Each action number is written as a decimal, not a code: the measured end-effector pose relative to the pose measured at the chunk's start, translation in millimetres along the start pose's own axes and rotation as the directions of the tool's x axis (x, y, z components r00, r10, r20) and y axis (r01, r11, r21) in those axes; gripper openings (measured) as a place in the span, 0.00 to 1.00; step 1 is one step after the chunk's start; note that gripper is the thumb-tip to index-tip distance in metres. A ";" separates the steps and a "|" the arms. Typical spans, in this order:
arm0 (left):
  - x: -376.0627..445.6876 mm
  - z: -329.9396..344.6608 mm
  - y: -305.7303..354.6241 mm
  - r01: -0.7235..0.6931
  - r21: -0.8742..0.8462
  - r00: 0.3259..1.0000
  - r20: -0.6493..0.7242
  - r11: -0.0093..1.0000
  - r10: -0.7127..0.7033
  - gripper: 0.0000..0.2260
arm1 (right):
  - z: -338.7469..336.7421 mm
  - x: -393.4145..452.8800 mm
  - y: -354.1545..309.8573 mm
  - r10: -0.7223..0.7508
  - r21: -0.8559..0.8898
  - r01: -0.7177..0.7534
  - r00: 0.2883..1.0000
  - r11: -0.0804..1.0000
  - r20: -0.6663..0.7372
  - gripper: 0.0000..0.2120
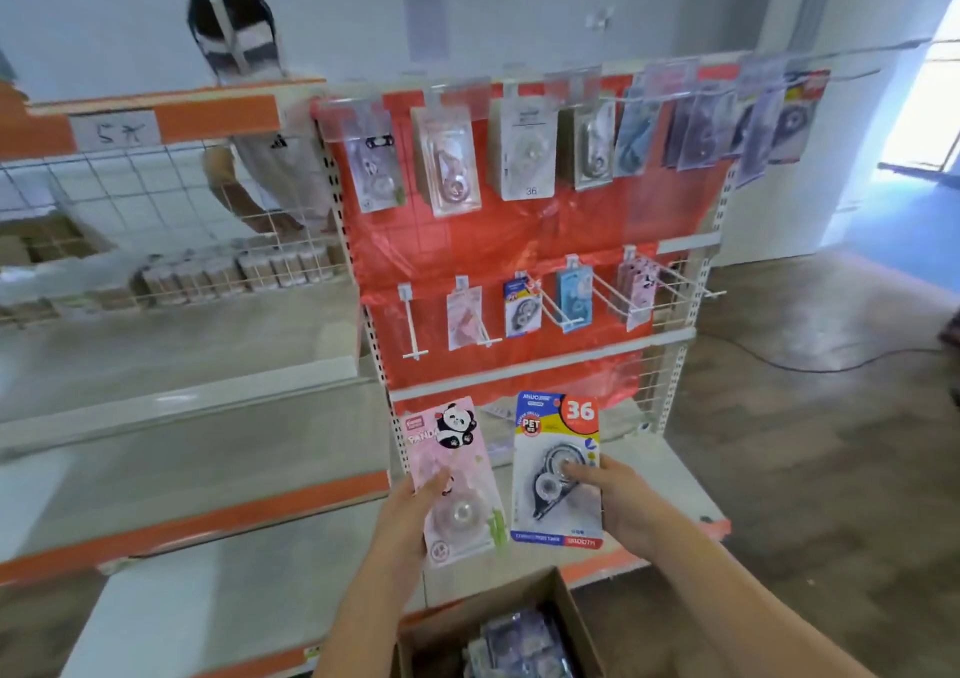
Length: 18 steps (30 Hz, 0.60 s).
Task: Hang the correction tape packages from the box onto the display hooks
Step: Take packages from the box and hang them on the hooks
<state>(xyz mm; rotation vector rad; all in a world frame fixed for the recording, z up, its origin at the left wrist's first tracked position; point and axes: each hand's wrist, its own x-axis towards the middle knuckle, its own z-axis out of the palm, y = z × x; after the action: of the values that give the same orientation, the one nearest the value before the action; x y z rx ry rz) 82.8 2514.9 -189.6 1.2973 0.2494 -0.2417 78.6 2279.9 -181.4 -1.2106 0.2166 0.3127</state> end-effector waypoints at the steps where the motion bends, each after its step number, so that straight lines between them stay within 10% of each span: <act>1: 5.0 3.9 0.5 0.000 0.004 1.000 0.003 1.000 0.000 0.11 | -1.4 0.2 -2.0 -0.019 0.012 0.019 1.000 1.000 -0.014 0.08; 18: 149.4 87.5 -27.3 0.115 0.087 0.991 0.056 0.990 -0.120 0.21 | -105.5 131.5 -40.2 0.000 -0.036 -0.007 0.981 0.999 -0.192 0.07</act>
<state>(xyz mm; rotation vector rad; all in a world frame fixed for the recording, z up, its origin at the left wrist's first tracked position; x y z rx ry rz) 219.9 2417.9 -239.8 1.3574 0.2661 -0.3950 216.2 2183.8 -225.0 -1.2773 0.3819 0.2037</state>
